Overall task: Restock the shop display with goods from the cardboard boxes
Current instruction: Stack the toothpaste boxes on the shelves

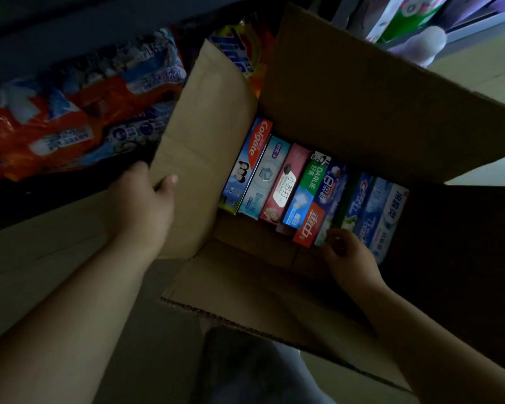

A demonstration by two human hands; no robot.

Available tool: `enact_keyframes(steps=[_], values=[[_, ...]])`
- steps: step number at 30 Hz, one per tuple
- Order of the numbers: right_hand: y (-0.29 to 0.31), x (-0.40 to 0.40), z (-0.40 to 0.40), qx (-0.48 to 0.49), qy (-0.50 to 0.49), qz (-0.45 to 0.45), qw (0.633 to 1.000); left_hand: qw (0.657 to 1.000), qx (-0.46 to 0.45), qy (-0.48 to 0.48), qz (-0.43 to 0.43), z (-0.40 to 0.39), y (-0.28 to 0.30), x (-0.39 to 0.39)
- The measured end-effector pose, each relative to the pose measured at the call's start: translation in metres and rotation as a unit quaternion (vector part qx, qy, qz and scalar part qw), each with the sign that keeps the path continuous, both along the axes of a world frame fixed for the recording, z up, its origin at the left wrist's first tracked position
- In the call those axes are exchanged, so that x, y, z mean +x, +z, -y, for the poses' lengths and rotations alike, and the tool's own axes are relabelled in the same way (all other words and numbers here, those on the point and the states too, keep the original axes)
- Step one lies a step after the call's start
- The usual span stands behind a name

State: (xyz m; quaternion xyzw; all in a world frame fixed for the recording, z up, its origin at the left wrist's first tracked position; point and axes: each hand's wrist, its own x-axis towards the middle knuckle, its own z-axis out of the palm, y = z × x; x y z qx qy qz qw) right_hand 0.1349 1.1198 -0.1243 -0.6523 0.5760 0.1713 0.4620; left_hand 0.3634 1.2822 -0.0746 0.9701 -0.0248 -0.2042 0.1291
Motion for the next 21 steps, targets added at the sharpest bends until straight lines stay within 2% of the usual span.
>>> enact_keyframes(steps=[4, 7, 11, 13, 15, 16, 19, 21], values=[[0.034, -0.011, -0.011, -0.019, -0.022, -0.002, 1.0, 0.998, -0.012, 0.003, -0.057, 0.001, 0.012, -0.009], [0.05, -0.019, -0.017, -0.022, -0.031, 0.01, 0.999, 0.994, 0.0, 0.065, -0.089, -0.022, 0.003, -0.02], [0.061, -0.028, -0.02, -0.03, -0.023, 0.005, 0.999, 0.988, 0.003, 0.136, -0.076, -0.068, -0.006, -0.053], [0.07, -0.037, -0.016, -0.113, 0.037, -0.018, 0.993, 0.982, -0.007, 0.173, -0.078, -0.082, -0.005, -0.069], [0.082, -0.046, 0.0, -0.239, 0.091, -0.056, 0.965, 0.978, -0.016, 0.197, -0.073, -0.091, -0.005, -0.077], [0.091, -0.049, 0.012, -0.292, 0.085, -0.069, 0.95, 0.977, -0.013, 0.201, -0.068, -0.094, -0.005, -0.078], [0.101, -0.08, 0.068, -0.363, -0.017, -0.125, 0.923, 0.977, -0.01, 0.206, -0.055, -0.098, -0.005, -0.071], [0.099, -0.106, 0.1, -0.311, -0.113, -0.194, 0.924, 0.978, -0.011, 0.202, -0.05, -0.099, -0.004, -0.064]])
